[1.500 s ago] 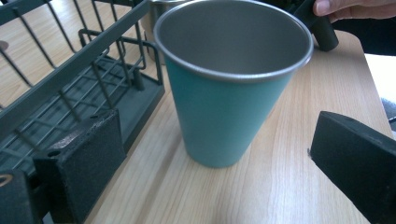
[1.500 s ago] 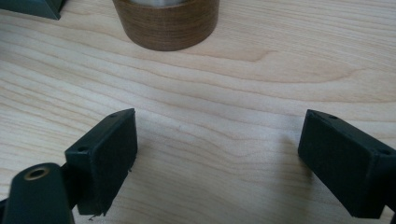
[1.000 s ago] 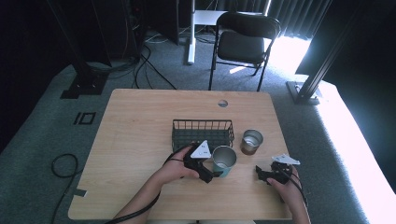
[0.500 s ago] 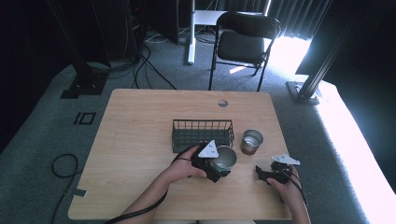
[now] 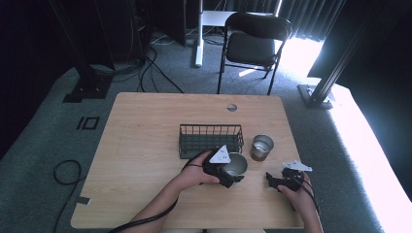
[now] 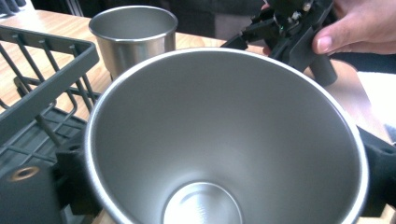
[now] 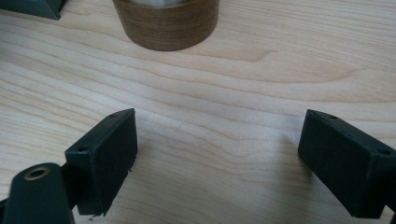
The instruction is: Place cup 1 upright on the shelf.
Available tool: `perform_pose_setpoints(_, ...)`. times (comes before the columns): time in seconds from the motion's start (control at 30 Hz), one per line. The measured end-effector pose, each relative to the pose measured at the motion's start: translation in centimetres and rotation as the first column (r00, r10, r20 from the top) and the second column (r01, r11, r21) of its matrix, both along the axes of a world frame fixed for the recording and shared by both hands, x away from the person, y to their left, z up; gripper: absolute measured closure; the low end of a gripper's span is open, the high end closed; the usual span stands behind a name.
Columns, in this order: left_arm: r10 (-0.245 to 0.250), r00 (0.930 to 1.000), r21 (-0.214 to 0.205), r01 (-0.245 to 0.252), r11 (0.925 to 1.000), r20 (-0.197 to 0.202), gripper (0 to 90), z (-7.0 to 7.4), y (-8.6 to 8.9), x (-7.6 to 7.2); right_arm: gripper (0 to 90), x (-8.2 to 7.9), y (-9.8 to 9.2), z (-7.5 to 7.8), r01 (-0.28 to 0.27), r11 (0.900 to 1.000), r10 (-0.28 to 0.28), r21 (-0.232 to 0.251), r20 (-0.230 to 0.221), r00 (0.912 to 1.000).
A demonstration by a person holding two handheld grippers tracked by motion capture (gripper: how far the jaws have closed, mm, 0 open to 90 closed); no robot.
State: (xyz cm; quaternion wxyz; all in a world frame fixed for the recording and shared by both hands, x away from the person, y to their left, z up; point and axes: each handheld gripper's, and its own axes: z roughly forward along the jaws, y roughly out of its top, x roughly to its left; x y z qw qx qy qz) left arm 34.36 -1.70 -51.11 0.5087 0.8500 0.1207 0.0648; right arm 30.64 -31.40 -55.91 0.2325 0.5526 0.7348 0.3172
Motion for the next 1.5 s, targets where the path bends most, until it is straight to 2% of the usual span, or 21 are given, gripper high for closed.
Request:
perform_pose_setpoints(0.13,-0.018,0.9998,0.006,0.018,0.9998,-0.007,11.6,0.2,-0.1,-0.2,11.5,0.0,0.0,0.0,0.000,1.0000,0.000,0.000,0.001,1.0000)
perform_pose_setpoints(0.3,-0.026,0.9996,-0.025,0.025,0.9994,-0.009,11.8,0.6,-0.1,-0.3,11.5,0.0,0.0,0.0,0.000,1.0000,0.000,0.000,0.000,1.0000)
perform_pose_setpoints(0.53,-0.041,0.9990,-0.048,0.040,0.9980,-0.016,12.6,1.6,0.2,-0.5,11.5,0.0,0.0,0.0,-0.001,1.0000,0.001,-0.002,0.002,1.0000)
perform_pose_setpoints(0.6,-0.035,0.9992,-0.055,0.034,0.9979,-0.019,13.3,1.9,0.3,-0.5,11.5,0.0,0.0,0.0,-0.001,1.0000,0.001,-0.001,0.002,1.0000)
perform_pose_setpoints(0.63,-0.020,0.9995,-0.077,0.018,0.9969,-0.026,13.3,2.3,0.5,-0.4,11.5,0.0,0.0,0.0,0.000,1.0000,0.000,0.000,0.002,1.0000)
perform_pose_setpoints(0.7,-0.010,0.9998,-0.090,0.008,0.9959,-0.018,13.3,2.7,0.7,-0.3,11.5,0.0,0.0,0.0,0.001,1.0000,-0.001,0.001,0.002,1.0000)
perform_pose_setpoints(0.87,-0.006,1.0000,-0.096,0.005,0.9954,-0.006,13.4,3.5,1.2,-0.3,11.5,0.0,0.0,0.0,0.001,1.0000,-0.001,0.001,0.000,1.0000)
perform_pose_setpoints(1.03,-0.007,1.0000,-0.124,0.007,0.9923,0.001,13.4,5.0,2.0,-0.2,11.5,0.0,0.0,0.0,0.000,1.0000,0.000,0.000,0.001,1.0000)
perform_pose_setpoints(1.17,0.005,1.0000,-0.141,-0.006,0.9900,-0.009,13.4,5.6,2.4,0.0,11.5,0.0,0.0,0.0,0.000,1.0000,0.000,-0.001,0.001,1.0000)
perform_pose_setpoints(1.27,0.012,0.9999,-0.125,-0.011,0.9921,0.009,13.4,6.4,3.0,0.2,11.5,0.0,0.0,0.0,0.000,1.0000,0.000,0.000,0.001,1.0000)
perform_pose_setpoints(1.37,0.028,0.9994,-0.133,-0.025,0.9908,0.019,13.4,6.9,3.4,0.4,11.5,0.0,0.0,0.0,0.000,1.0000,0.000,-0.001,0.000,1.0000)
perform_pose_setpoints(1.5,0.059,0.9971,-0.147,-0.051,0.9878,0.048,13.4,8.4,4.5,1.1,11.5,0.0,0.0,0.0,0.000,1.0000,0.000,0.000,0.002,1.0000)
